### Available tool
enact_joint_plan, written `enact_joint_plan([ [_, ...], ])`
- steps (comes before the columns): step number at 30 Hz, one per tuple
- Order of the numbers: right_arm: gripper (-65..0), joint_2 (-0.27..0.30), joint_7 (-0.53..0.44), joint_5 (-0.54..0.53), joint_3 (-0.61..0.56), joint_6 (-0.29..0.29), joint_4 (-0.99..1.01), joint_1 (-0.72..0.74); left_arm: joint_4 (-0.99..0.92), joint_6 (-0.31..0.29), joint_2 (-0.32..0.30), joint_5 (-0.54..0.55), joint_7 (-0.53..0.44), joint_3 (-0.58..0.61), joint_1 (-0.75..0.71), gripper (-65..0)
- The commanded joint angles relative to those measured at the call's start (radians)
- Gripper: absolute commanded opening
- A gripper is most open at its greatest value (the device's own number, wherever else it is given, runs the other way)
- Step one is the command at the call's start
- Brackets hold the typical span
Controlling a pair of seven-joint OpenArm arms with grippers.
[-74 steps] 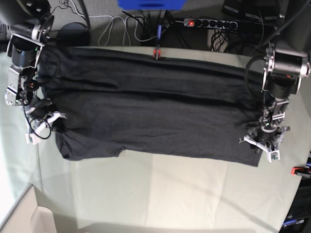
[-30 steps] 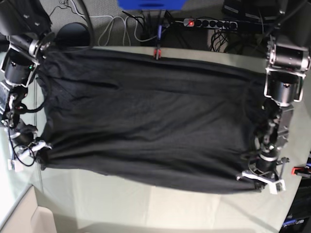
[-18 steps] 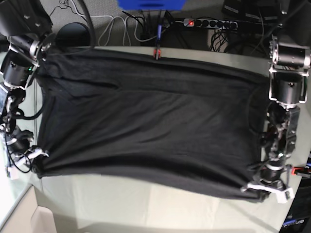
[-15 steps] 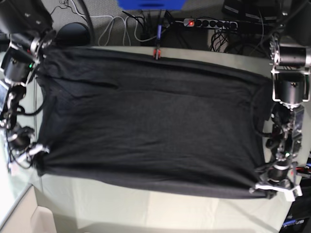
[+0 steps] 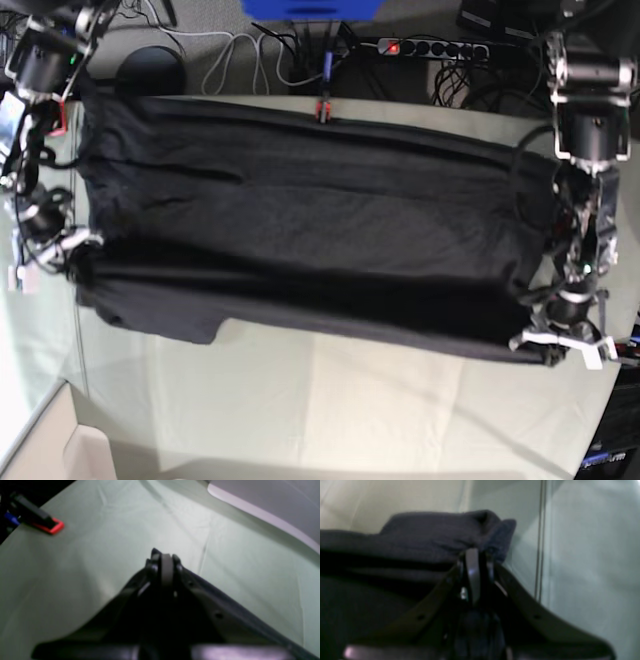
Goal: Layout the t-shirt on the table in an organized manner, then fold the t-shirt properly
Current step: 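Fold the gripped sides over onto the shirt with both grippers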
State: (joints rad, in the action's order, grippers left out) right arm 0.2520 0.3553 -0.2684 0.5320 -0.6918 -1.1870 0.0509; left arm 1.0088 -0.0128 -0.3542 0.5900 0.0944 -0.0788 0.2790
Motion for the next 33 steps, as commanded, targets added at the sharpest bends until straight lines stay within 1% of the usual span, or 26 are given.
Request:
enact_joint_plan([
  [1, -63.1, 0.008, -0.028, -0.021, 0.003, -0.006, -0.038, 0.004, 0.043, -0.005, -0.016, 0.002, -0.031, -0.011, 0.010, -65.0],
  [5, -63.1, -0.016, -0.028, -0.021, 0.003, -0.006, -0.126, -0.075, 0.127, -0.005, -0.009, 0.002, -0.029, -0.072, -0.079, -65.0],
  [9, -63.1, -0.033, -0.028, -0.021, 0.003, -0.006, -0.187, -0.142, 0.187, -0.005, -0.009, 0.002, -0.029, -0.094, -0.166, -65.0],
  [14, -63.1, -0.033, -0.028, -0.021, 0.003, -0.006, -0.210, -0.208, 0.252, -0.011, -0.009, 0.002, -0.029, -0.138, -0.272, -65.0],
  [19, -63.2, -0.032, -0.029, -0.021, 0.003, -0.006, -0.213, -0.259, 0.307, -0.011, -0.009, 0.002, -0.029, -0.141, -0.363, -65.0],
  [22, -63.2, -0.030, -0.029, -0.021, 0.010, -0.006, -0.213, -0.280, 0.338, -0.009, -0.009, 0.002, -0.029, -0.143, -0.401, -65.0],
  [24, -63.2, -0.035, -0.029, -0.021, 0.052, -0.006, -0.213, -0.297, 0.359, -0.011, -0.009, 0.002, -0.029, -0.166, -0.432, -65.0],
  [26, -63.2, -0.058, -0.029, -0.019, 0.089, -0.006, -0.213, -0.308, 0.367, -0.013, -0.007, 0.002, -0.029, -0.189, -0.456, -65.0],
  [28, -63.2, -0.064, -0.029, -0.019, 0.116, -0.006, -0.213, -0.334, 0.364, -0.013, -0.007, 0.002, -0.029, -0.200, -0.470, -65.0],
  [33, -63.2, -0.067, -0.029, -0.018, 0.115, -0.006, -0.210, -0.388, 0.361, -0.013, -0.010, 0.002, -0.029, -0.200, -0.484, -65.0],
])
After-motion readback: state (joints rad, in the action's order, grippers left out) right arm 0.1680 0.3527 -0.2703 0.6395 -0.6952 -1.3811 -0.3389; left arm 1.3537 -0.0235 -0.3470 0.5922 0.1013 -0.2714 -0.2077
